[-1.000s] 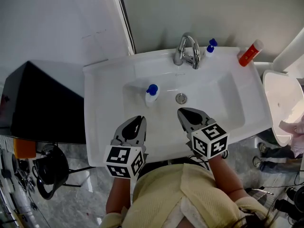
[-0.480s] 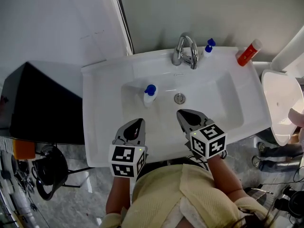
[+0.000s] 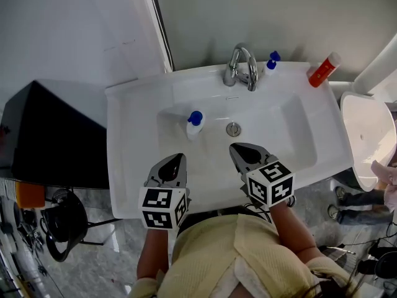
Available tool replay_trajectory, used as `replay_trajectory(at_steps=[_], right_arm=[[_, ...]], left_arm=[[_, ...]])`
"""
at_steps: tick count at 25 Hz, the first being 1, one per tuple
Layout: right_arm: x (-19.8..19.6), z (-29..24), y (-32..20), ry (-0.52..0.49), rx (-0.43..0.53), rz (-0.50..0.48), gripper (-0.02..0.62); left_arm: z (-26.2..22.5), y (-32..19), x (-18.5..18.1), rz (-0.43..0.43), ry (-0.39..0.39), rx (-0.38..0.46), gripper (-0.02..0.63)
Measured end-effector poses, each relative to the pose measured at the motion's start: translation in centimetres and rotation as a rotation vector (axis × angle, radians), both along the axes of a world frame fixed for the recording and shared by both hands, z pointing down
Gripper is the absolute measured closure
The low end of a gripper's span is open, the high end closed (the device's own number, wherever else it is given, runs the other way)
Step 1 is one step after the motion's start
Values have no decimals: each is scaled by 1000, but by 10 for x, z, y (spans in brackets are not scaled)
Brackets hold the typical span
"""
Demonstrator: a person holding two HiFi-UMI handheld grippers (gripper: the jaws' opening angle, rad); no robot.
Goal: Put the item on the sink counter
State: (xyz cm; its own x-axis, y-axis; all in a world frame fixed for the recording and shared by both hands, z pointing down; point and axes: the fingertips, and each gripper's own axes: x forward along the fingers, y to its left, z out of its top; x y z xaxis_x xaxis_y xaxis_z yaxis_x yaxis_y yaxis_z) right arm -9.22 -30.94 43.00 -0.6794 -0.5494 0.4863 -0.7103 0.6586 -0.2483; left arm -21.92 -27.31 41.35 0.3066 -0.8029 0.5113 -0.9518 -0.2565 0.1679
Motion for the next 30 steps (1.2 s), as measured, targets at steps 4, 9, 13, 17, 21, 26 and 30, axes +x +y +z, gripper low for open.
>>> replay_trajectory(at_steps=[4, 9, 13, 17, 21, 26, 30], right_arm=[[0, 0, -1, 5, 3, -2, 571], [2, 2, -3, 8, 0, 2, 571], [3, 2, -5, 7, -1, 3, 571], [3, 1, -5, 6, -1, 1, 571], [3, 0, -6, 8, 3, -2, 571], [3, 1, -8, 19, 7, -5, 571], [1, 3, -10, 24, 11, -10, 571]], left_arm=[[1, -1, -2, -5, 9, -3, 568], [2, -3, -1, -5, 18, -6, 568], [5, -3, 1, 3, 12, -15, 568], [5, -4, 2, 13, 8, -17, 568], [6, -5, 3, 14, 7, -20, 568], [9, -6, 4, 15, 9, -25, 568], [11, -7, 3, 11, 6, -27, 568]])
